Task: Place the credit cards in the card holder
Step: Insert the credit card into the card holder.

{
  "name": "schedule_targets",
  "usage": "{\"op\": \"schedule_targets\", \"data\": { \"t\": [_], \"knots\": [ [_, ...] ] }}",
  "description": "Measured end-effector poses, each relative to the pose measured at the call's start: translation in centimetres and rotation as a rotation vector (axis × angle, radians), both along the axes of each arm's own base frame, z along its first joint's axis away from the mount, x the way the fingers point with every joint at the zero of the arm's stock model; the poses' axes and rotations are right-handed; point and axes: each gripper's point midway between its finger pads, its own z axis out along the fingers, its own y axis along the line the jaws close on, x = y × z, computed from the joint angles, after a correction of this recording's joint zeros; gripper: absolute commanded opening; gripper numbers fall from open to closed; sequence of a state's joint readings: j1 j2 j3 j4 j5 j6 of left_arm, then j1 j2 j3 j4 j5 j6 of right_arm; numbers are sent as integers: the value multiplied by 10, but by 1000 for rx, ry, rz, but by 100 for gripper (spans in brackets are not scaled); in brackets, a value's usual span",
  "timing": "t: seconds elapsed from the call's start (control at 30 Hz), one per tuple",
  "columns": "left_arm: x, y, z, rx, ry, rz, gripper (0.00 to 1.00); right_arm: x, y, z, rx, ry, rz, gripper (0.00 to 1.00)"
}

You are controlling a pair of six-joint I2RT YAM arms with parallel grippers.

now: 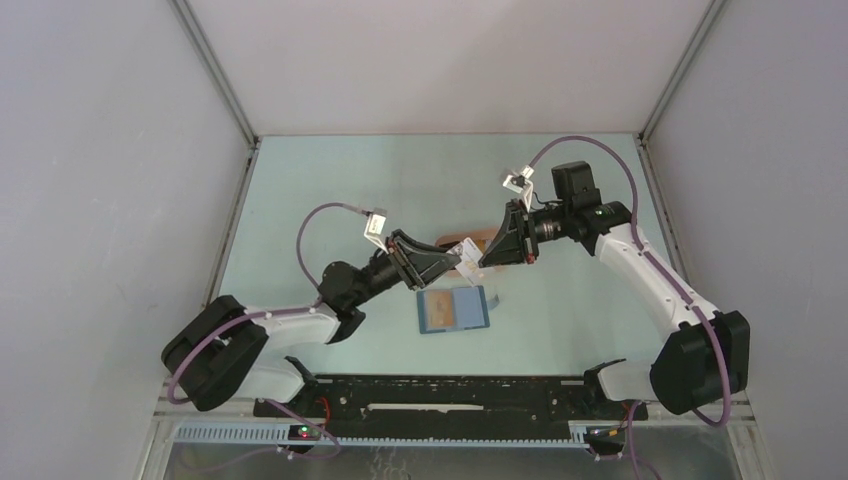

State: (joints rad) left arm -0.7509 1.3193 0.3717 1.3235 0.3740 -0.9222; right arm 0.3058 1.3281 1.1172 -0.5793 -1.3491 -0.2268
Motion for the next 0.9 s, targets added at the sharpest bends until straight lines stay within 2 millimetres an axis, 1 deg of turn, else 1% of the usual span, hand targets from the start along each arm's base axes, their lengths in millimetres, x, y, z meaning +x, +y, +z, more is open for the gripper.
{"op": "schedule_targets", "data": {
  "t": [0.07,0.13,0.17,0.2,0.23,0.4,0.53,0.6,0.7,0.8,0.9],
  "knots": [
    [1,-2,1,-3,2,-7,18,-1,2,-2,-2,3,9,0],
    [1,-4,3,-8,3,-16,3,-2,3,-3,-3,5,13,0],
    [0,-4,4,-10,4,-22,0,-2,3,-3,-4,4,14,0],
    [-1,-4,4,-11,2,-27,0,-1,4,-4,-5,4,14,0],
    [-2,-4,5,-13,-2,-32,0,-1,4,-4,-7,3,13,2],
    [-4,-5,5,-10,-7,-43,0,-2,4,-5,-9,-2,15,32],
    [-5,-5,-4,24,8,-66,0,-2,4,-8,-19,-14,15,48],
    [-4,-3,-8,48,14,-73,0,-2,4,-10,-27,-20,13,53],
    [-7,-1,-15,94,13,-87,0,-3,4,-13,-35,-30,15,57],
    [-11,0,-26,176,14,-111,0,-4,5,-15,-44,-43,19,58],
    [-15,-1,-32,252,1,-142,0,-6,7,-18,-57,-53,25,58]
  ]
}}
